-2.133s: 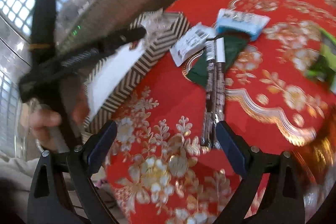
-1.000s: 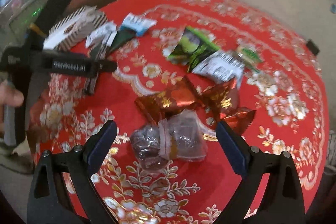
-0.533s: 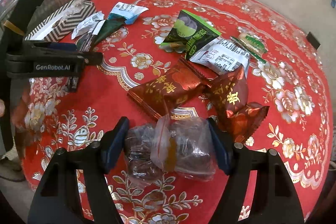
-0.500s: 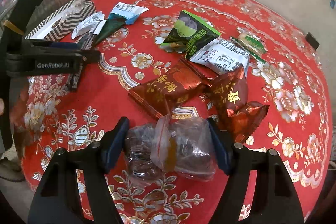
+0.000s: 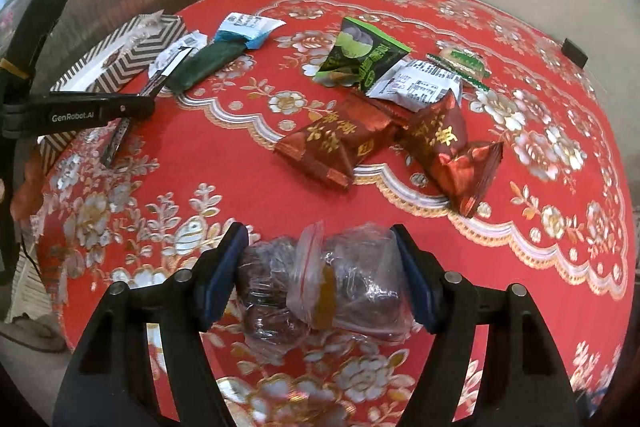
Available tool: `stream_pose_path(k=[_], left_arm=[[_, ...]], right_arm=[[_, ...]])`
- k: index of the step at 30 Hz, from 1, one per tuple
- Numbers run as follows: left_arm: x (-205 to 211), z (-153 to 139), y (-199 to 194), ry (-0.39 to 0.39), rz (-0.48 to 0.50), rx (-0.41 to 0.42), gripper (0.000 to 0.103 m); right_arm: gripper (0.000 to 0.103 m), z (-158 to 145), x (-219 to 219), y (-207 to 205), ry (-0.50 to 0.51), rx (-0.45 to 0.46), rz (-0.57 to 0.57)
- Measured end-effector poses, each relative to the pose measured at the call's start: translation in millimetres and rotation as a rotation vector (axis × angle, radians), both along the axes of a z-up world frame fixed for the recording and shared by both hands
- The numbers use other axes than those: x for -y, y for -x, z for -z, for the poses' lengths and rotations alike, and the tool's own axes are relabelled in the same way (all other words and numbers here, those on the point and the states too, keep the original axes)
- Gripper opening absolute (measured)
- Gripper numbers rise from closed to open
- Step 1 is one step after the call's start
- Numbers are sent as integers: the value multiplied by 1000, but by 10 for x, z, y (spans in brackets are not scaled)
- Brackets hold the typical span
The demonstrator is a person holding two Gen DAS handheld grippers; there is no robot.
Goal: Organize snacks
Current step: 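Carry the chocolate bar and date bag over the white box with both tools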
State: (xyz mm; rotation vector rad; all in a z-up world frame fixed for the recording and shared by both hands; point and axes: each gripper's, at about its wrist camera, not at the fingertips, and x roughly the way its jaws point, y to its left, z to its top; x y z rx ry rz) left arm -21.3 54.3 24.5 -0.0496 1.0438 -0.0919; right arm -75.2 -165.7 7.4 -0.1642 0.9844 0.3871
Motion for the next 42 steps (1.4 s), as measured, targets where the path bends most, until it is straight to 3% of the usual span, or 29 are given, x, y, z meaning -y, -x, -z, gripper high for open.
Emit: stream_pose_path(k=[17, 42], left_arm=[[-218, -215, 70, -31, -5, 78, 21], [-1058, -539, -41, -90, -113, 139, 21]], right_arm=[[72, -236, -564, -44, -40, 48, -61], [72, -480, -1689, -406, -85, 82, -215]])
